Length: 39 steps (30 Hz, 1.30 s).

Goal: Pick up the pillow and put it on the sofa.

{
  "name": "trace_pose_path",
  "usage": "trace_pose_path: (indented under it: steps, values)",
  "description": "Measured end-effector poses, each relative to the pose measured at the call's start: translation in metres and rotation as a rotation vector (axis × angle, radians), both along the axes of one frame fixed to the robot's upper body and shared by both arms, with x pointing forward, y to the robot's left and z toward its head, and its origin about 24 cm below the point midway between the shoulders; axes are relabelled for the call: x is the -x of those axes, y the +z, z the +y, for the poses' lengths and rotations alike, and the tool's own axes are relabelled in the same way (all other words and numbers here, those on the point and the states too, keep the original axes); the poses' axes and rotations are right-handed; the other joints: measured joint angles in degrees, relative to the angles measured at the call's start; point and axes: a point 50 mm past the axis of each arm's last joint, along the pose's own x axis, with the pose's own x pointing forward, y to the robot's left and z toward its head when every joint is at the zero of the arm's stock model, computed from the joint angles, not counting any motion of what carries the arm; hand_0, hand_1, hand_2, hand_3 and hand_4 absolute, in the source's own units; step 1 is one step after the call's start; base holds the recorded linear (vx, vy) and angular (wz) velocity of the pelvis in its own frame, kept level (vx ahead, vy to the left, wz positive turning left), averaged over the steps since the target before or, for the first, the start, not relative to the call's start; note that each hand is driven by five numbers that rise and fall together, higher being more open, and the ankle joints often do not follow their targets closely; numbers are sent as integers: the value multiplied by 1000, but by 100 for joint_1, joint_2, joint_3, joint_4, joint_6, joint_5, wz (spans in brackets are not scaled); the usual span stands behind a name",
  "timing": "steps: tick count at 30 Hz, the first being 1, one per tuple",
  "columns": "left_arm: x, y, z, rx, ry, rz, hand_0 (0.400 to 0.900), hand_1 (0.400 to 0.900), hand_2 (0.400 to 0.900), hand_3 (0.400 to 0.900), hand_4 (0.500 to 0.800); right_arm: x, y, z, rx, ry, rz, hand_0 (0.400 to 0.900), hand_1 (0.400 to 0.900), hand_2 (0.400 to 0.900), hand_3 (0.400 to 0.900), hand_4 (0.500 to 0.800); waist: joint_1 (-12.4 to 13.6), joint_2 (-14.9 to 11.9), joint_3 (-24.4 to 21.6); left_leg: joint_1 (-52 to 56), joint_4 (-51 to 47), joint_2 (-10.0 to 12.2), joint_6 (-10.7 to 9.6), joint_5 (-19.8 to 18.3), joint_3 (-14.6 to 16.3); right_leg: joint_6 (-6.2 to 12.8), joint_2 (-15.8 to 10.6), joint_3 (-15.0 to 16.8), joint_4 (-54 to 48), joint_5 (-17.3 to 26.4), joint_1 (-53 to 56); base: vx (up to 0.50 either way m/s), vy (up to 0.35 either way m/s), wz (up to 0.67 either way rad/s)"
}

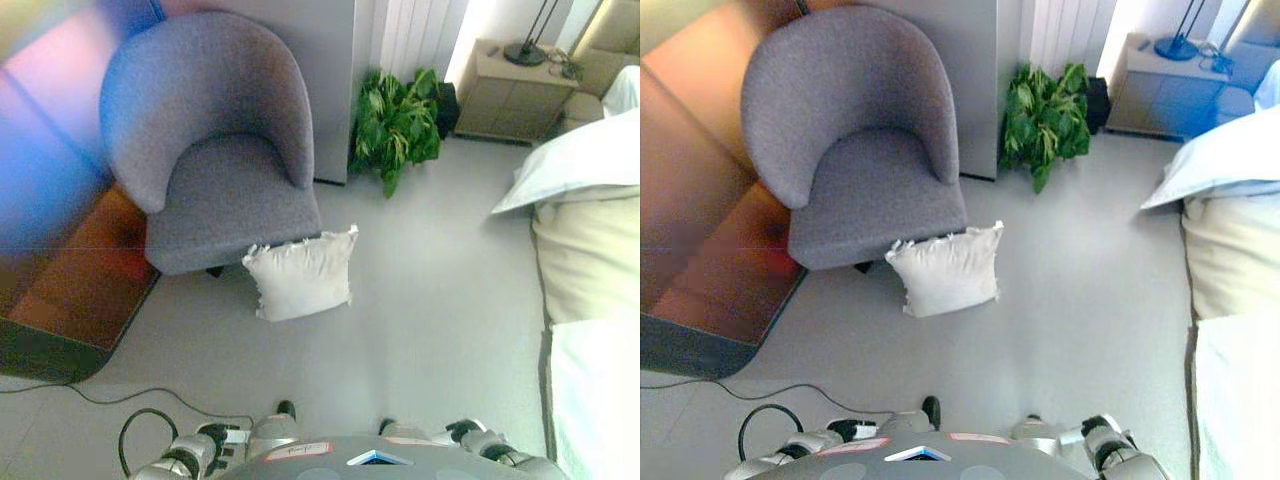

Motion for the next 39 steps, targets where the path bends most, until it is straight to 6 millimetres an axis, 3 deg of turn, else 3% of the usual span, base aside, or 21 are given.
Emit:
trace_pose_path:
  steps: [2, 5, 8, 9, 11, 12, 13, 15, 18, 21, 23, 26, 29, 30, 31, 32, 34, 35, 36, 37, 39]
  values:
    - [-4, 0, -1, -1, 9, -12, 900, 900, 900, 900, 800, 0, 1, -5, 14, 9, 6, 900, 900, 900, 900, 800, 71, -59, 94, -470, 684, 107, -189, 79, 163, -96, -47, 78, 9, 21, 12, 340, 55, -4]
    - [3, -2, -7, 21, 52, 2, 900, 900, 900, 900, 800, 13, 2, -15, 45, 20, 69, 900, 900, 900, 900, 800, 105, 100, 86, -535, -284, 196, -206, 36, 529, -138, -13, -204, -39, 23, -9, 483, 13, -7]
    - [16, -5, -10, 41, 132, 34, 900, 900, 900, 900, 800, 23, 1, -16, 37, 10, 103, 900, 900, 900, 900, 800, 163, 121, 81, -395, -1478, 169, -244, 4, 666, -134, 101, -202, -582, 31, 326, 667, 81, -16]
    - [21, -7, -16, 55, 155, 43, 900, 900, 900, 900, 800, 30, 1, -18, 43, 6, 116, 900, 900, 900, 900, 800, 292, 239, 38, -251, -1690, 220, -141, 201, 714, -105, 168, -147, -787, 48, 529, 568, 96, -10]
    - [31, -7, -10, 44, 178, 53, 900, 900, 900, 900, 800, 29, -3, -6, 4, 10, 105, 900, 900, 900, 900, 800, 526, 51, 88, -118, -1471, 227, -57, 319, 1095, -120, 121, -97, -294, -142, 668, 630, 123, -2]
    - [28, -5, -2, 30, 190, 30, 900, 900, 900, 900, 800, 28, -6, 7, -35, 8, 89, 900, 900, 900, 900, 800, 561, -176, 28, -106, -1255, 179, -8, 317, 1296, -119, 24, -154, 104, -495, 693, 723, 193, -16]
    - [33, -4, 3, 19, 204, 33, 900, 900, 900, 900, 800, 26, -8, 14, -53, 9, 80, 900, 900, 900, 900, 800, 628, -384, -43, -104, -1096, 67, 276, 321, 1430, 64, -137, -174, 4, -693, 787, 525, 146, -17]
    - [33, -4, 3, 23, 237, 25, 900, 900, 900, 900, 800, 16, -8, 23, -55, 51, 52, 900, 900, 900, 900, 800, 706, -559, -96, -150, -542, -21, 407, -116, 1439, 243, -276, -78, -68, -657, 1040, 503, 114, -3]
    - [25, -5, -2, 37, 228, 11, 900, 900, 900, 900, 800, -1, -6, 22, -39, 53, 1, 900, 900, 900, 900, 800, 724, -441, -157, -181, -352, -142, 506, -427, 1237, 269, -403, 102, 855, -650, 705, 518, 161, 41]
    - [19, -2, 6, 20, 162, 8, 900, 900, 900, 900, 800, -2, -5, 19, -28, 1, -55, 900, 900, 900, 900, 800, 524, -374, -171, 178, -797, -417, 736, -366, 890, 274, -591, 367, 2853, -266, -58, 489, -12, 64]
    - [10, 2, 13, -3, 114, -6, 900, 900, 900, 900, 800, -10, -2, 15, -7, 23, -108, 900, 900, 900, 900, 800, 486, -327, -197, 472, -1085, -489, 806, -340, 782, 197, -784, 408, 3394, -317, -499, 299, -271, 42]
    - [-14, 8, 18, -22, 81, -70, 900, 900, 900, 900, 800, -23, 1, 16, 7, 83, -147, 900, 900, 900, 900, 800, 394, -256, -295, 432, -1198, -385, 773, -381, 552, 225, -741, 225, 2292, -308, -1110, 187, -464, 61]
    - [-33, 10, 12, -12, 64, -110, 900, 900, 900, 900, 800, -42, 6, 18, 30, 135, -208, 900, 900, 900, 900, 800, 175, -234, -247, 256, -1233, -396, 691, -395, 317, 740, -814, 70, -177, 375, -1497, 327, -438, 83]
    - [-35, 10, 11, -4, 85, -121, 900, 900, 900, 900, 800, -52, 9, 19, 41, 163, -234, 900, 900, 900, 900, 800, 68, -288, -178, 232, -1211, -445, 644, -423, 212, 769, -901, 96, -733, 696, -1646, 373, -355, 71]
    - [-39, 11, 10, 1, 93, -139, 900, 900, 900, 900, 800, -58, 11, 21, 55, 196, -258, 900, 900, 900, 900, 800, -15, -341, -129, 222, -1124, -457, 587, -447, 107, 652, -918, 94, -870, 937, -1722, 415, -307, 77]
    - [-43, 12, 9, 3, 105, -153, 900, 900, 900, 900, 800, -65, 14, 23, 75, 242, -282, 900, 900, 900, 900, 800, -88, -317, -28, 212, -1023, -438, 479, -518, -85, 541, -957, 126, -790, 1062, -1776, 574, -313, 92]
    - [-41, 11, 10, -1, 115, -160, 900, 900, 900, 900, 800, -66, 14, 26, 115, 344, -279, 900, 900, 900, 900, 800, -40, -488, -5, 272, -867, -445, 184, -730, -498, 555, -917, 453, -670, 1047, -1515, 530, -281, 83]
    - [-40, 10, 7, 1, 124, -164, 900, 900, 900, 900, 800, -68, 15, 23, 148, 390, -283, 900, 900, 900, 900, 800, -44, -438, 138, 332, -744, -339, 77, -839, -686, 572, -869, 396, -528, 1383, -1330, 245, -183, 52]
    - [-33, 7, 0, 13, 133, -156, 900, 900, 900, 900, 800, -69, 18, 17, 204, 438, -280, 900, 900, 900, 900, 800, -25, -353, 207, 438, -693, -94, -34, -890, -613, 445, -798, 164, -69, 1476, -1395, 141, -157, 60]
    - [-27, 3, -8, 37, 168, -160, 900, 900, 900, 900, 800, -73, 22, 9, 254, 483, -287, 900, 900, 900, 900, 800, -11, -166, 222, 460, -607, 176, -54, -922, -506, 290, -680, 17, 224, 1239, -1437, 58, -129, 60]
    - [-25, 2, -12, 56, 221, -204, 900, 900, 900, 900, 800, -86, 34, -8, 358, 575, -319, 900, 900, 900, 900, 800, 175, -30, 224, 349, -450, 426, -45, -916, -402, 151, -634, -145, 836, 893, -1782, -58, -81, 49]
